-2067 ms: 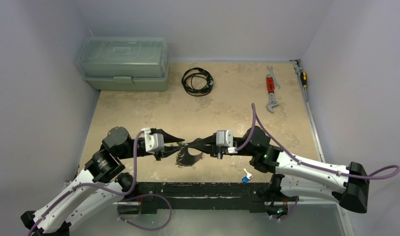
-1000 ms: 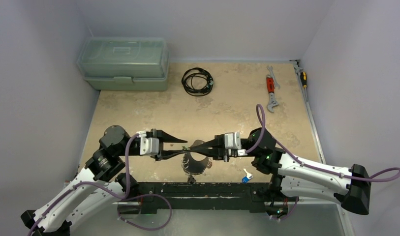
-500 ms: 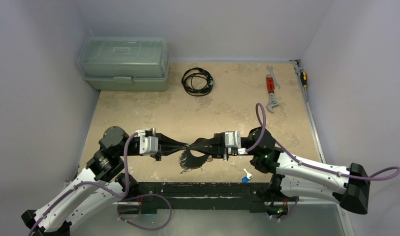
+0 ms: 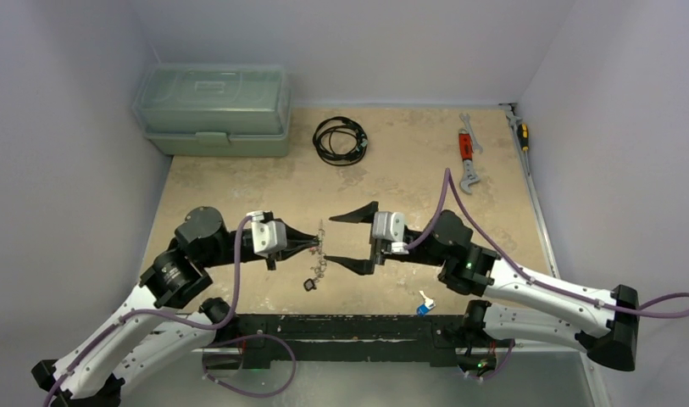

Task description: Put the keys on the keyring

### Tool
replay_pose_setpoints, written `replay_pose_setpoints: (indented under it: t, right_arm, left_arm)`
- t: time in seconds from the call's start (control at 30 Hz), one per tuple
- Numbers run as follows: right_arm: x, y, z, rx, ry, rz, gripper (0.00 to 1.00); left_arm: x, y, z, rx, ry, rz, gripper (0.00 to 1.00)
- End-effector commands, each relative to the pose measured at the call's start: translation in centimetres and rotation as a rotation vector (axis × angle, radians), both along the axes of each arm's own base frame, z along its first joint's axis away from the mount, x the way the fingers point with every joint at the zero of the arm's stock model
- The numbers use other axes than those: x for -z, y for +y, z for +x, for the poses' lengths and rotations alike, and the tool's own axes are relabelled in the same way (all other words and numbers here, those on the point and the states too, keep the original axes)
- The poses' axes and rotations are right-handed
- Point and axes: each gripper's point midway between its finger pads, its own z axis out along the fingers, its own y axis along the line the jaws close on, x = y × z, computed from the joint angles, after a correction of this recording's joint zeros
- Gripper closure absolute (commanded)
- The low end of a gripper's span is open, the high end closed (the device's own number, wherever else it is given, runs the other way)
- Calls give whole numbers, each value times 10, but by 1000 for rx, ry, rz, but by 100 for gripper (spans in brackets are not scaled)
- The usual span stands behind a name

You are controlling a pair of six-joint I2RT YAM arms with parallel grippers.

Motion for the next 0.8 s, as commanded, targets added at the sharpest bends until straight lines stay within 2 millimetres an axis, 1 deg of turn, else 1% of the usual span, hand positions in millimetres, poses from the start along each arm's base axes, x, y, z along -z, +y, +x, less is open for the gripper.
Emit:
replay_pose_setpoints:
  t: [0.0,0.07,0.13,0.17,0.23,0.3,0.37,0.43,0.47,0.57,0.67,0.77]
  right_arm:
    - [-3,-16,33,203,-20,-144,25]
    - [-5,-19,37,221,-28,-186,25]
    - [0,-20,38,224,-35,-252,25]
    - [-1,-20,38,219,-42,-272,26]
    - [-3,-20,40,215,-58,-321,32]
    - [-6,-17,38,186,-73,-369,35]
    - [-2,-15,37,160,-92,-433,35]
    - [-4,-13,37,140,-107,-464,41]
    - [-6,-12,33,114,-114,-465,43]
    - [-8,-13,14,5,-142,-462,42]
    - [-3,-14,0,-72,-139,-480,42]
    - [5,-12,-6,-117,-126,-491,43]
  left_arm:
    - [3,8,18,-98,-20,70,100]
    - [11,6,22,-108,1,90,100]
    - [18,5,24,-110,15,100,100]
    - [21,5,25,-111,20,105,100]
    - [29,3,26,-114,36,112,100]
    - [35,1,26,-105,55,126,100]
    - [38,-2,23,-80,64,126,100]
    - [37,-4,18,-51,68,118,100]
    - [38,-5,15,-36,73,118,100]
    - [38,-9,3,30,92,118,100]
    - [34,-8,-9,79,116,120,100]
    - [31,-9,-20,135,152,126,100]
